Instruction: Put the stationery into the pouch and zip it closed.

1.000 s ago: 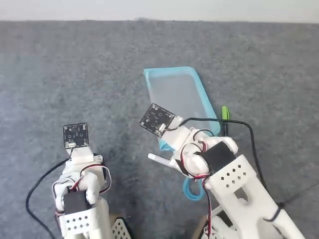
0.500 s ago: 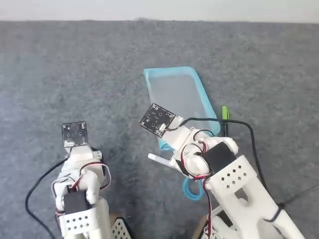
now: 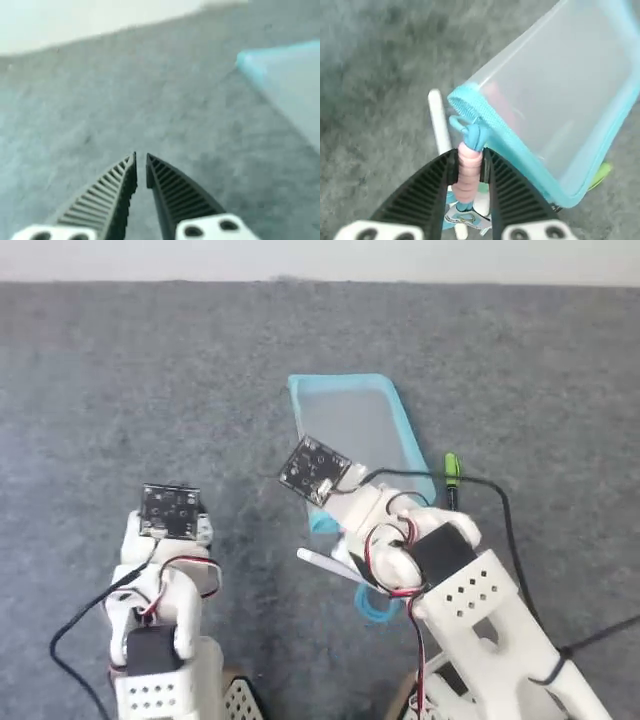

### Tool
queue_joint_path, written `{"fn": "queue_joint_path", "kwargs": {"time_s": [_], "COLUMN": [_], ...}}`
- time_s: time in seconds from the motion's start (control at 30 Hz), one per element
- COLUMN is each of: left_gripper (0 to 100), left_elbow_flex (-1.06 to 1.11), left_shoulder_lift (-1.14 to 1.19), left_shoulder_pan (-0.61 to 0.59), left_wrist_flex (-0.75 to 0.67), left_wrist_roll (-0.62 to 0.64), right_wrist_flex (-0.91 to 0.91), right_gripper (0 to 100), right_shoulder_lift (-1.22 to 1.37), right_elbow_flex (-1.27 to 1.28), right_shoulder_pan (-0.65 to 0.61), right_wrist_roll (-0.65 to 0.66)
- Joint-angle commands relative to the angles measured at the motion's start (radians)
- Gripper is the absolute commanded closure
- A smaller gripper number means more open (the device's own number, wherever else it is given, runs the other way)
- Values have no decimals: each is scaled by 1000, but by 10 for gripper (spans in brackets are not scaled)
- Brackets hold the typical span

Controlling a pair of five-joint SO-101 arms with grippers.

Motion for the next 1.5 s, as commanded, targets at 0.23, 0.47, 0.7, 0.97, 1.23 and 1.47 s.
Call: {"fn": "queue_joint_path", "kwargs": {"time_s": [0.23,0.47,0.7,0.97,1.23,1.47], "left_gripper": [840,785,755,747,747,749], "left_elbow_flex": [-565,-665,-529,-475,-518,-521], "left_shoulder_lift": [775,895,624,545,543,543], "left_shoulder_pan": [135,213,330,365,367,367], "left_wrist_flex": [-91,15,58,58,98,104], "left_wrist_roll": [71,64,40,41,41,41], "right_wrist_flex": [47,-15,31,53,1,-39], "right_gripper": [992,992,992,992,992,992], "right_shoulder_lift": [278,116,-56,-70,-56,25], "right_elbow_flex": [-423,-322,-259,-258,-203,-198], "right_shoulder_pan": [7,10,2,1,1,2], "right_wrist_roll": [-91,-84,-84,-84,-84,-86]}}
